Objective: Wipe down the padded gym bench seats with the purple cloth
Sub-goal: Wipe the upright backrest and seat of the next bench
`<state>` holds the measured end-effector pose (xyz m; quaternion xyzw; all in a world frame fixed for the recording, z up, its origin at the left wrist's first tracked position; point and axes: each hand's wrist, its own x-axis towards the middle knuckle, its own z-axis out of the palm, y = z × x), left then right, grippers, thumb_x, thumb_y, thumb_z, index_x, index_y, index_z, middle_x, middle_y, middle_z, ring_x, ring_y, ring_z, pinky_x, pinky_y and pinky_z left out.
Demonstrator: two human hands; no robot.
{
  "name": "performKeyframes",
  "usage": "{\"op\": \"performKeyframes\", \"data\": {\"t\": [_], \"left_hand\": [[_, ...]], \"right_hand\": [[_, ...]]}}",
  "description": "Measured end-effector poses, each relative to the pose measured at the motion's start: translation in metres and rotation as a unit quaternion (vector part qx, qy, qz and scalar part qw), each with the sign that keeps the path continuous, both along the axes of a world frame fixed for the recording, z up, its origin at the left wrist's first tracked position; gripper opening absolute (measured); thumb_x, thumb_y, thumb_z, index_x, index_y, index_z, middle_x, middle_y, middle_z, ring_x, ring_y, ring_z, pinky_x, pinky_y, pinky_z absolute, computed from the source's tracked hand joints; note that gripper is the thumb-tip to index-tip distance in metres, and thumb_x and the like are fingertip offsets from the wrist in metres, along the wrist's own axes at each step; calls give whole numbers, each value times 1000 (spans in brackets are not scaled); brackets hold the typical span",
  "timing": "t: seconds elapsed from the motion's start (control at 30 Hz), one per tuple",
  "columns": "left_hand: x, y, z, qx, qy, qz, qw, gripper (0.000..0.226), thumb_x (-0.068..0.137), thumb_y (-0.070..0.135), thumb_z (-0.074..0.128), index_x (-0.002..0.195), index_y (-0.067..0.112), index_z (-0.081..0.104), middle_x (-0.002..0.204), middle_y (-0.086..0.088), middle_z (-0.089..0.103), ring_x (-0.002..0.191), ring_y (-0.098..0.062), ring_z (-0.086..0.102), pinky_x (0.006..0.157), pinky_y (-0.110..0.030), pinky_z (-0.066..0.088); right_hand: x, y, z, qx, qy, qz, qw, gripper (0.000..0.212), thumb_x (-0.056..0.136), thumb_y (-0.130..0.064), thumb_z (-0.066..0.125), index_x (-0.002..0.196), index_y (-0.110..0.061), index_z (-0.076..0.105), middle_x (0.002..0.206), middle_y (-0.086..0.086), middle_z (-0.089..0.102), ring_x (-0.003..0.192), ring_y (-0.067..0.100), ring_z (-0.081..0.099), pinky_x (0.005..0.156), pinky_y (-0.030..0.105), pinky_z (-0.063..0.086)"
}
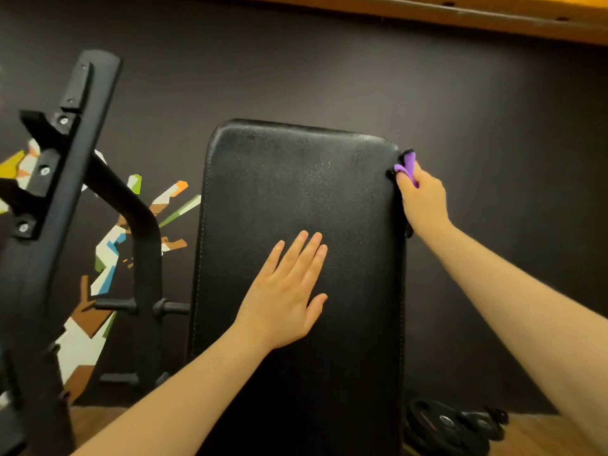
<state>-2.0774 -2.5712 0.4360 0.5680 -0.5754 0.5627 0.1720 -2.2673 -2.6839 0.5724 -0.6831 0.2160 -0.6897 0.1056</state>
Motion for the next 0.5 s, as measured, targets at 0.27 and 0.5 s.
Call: {"op": "performKeyframes", "data": {"t": [0.27,0.5], "left_hand": [[-1,0,-3,-18,-5,-1,1000,67,90,46,34,145,7,36,153,-12,32,143,-28,26,116,-43,18],[-2,0,-3,-11,-1,7,1000,68,90,43,32,145,3,35,153,-15,32,142,-30,25,114,-44,14]], "right_hand": [[4,-7,-19,-18,-41,-4,999,28,98,-29,46,102,-12,68,58,-3,38,51,7,29,43,13,27],[11,16,-136,18,-79,16,997,35,96,-15,49,64,-28,45,61,-1,41,55,6,36,54,17,30]]}}
